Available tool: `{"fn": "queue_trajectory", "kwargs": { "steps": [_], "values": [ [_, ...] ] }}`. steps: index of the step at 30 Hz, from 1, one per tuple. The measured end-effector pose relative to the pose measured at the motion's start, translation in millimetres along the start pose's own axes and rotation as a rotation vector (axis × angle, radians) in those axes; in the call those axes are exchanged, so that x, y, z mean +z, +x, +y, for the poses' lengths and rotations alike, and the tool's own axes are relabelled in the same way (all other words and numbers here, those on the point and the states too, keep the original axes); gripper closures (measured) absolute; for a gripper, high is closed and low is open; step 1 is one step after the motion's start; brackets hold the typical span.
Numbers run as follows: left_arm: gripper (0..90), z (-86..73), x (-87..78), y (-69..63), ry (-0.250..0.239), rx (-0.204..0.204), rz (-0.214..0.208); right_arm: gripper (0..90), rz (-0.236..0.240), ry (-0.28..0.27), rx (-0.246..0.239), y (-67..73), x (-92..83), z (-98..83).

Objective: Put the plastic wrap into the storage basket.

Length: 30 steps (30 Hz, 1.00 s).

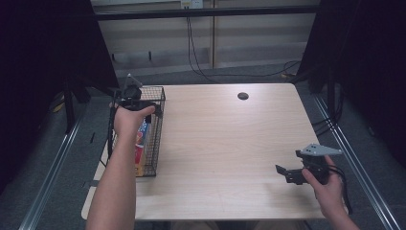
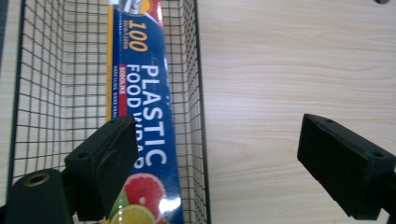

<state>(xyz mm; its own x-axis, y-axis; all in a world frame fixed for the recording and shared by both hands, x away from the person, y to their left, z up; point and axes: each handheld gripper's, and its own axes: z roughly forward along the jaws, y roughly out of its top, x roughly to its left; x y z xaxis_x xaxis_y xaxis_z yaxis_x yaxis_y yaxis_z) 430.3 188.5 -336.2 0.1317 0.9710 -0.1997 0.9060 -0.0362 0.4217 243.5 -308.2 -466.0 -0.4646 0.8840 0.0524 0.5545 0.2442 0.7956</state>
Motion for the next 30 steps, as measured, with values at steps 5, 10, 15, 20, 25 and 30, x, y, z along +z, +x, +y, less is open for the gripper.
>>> {"fn": "queue_trajectory", "kwargs": {
  "steps": [5, 10, 15, 20, 25, 30],
  "values": [
    [12.5, -1.3, 0.5, -6.7, 0.000, 0.017, -0.014, 1.7, 0.002, -0.001, -0.001, 0.0, -0.1, 0.0],
    [12.5, -2.7, 2.7, -17.7, -0.003, 0.050, -0.034, 1.7, 0.001, 0.002, 0.002, 0.6, 0.4, 0.2],
    [12.5, -3.3, 4.1, -30.3, -0.001, 0.079, -0.060, 1.7, 0.002, 0.001, 0.001, 0.6, 0.4, 0.3],
    [12.3, -4.7, 6.5, -41.4, 0.001, 0.113, -0.073, 1.7, 0.004, 0.001, 0.000, 0.6, 0.5, 0.2],
    [12.2, -7.6, 11.7, -51.0, 0.007, 0.133, -0.086, 1.7, 0.008, 0.002, -0.004, 0.7, 1.3, 0.2],
    [12.2, -10.7, 13.5, -60.1, 0.009, 0.154, -0.110, 1.7, 0.006, 0.003, -0.001, 0.8, 1.1, 0.2]
  ]
}}
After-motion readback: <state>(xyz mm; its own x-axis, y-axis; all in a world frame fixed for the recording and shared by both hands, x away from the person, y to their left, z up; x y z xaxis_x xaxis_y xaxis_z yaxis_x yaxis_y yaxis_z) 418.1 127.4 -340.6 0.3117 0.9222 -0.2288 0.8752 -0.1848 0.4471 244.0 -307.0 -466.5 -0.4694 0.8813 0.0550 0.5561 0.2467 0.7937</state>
